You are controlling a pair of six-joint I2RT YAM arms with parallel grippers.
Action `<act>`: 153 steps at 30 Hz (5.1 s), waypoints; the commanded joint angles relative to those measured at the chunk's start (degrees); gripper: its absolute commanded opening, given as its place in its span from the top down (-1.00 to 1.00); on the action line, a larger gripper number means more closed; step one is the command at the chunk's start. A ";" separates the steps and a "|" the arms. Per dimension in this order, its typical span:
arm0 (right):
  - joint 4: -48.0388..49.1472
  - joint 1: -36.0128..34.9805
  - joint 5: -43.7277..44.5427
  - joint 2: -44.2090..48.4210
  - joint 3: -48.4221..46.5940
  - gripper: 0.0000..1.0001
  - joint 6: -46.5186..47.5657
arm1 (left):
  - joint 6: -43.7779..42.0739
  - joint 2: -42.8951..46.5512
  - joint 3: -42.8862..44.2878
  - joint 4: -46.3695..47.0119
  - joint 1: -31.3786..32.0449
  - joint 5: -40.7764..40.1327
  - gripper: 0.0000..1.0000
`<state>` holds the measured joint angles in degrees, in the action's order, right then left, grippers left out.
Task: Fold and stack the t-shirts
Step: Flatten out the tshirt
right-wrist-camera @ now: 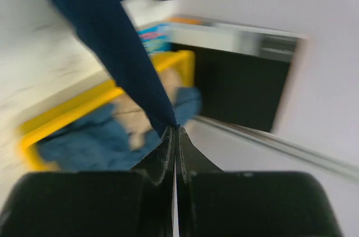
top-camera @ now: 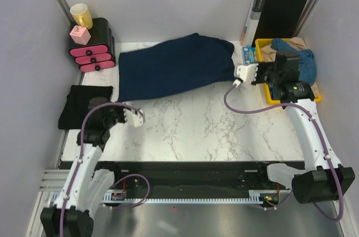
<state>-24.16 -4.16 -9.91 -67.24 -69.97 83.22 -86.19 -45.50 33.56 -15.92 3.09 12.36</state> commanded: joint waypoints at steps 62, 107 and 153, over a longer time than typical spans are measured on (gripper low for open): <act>67.42 2.32 21.08 -73.79 -91.60 1.00 7.21 | -3.89 -85.80 127.91 28.38 1.56 -26.20 0.97; -20.93 6.01 -0.46 -0.96 -26.13 1.00 5.72 | 0.16 -21.05 59.59 -42.54 1.48 -1.28 0.96; 30.68 8.29 3.34 -45.09 -73.97 1.00 14.42 | -16.55 -66.57 108.11 9.81 -5.47 -2.33 0.96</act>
<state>-1.52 1.65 -8.03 -115.13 -130.10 95.57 -102.26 -114.65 133.10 -24.23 -0.84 14.74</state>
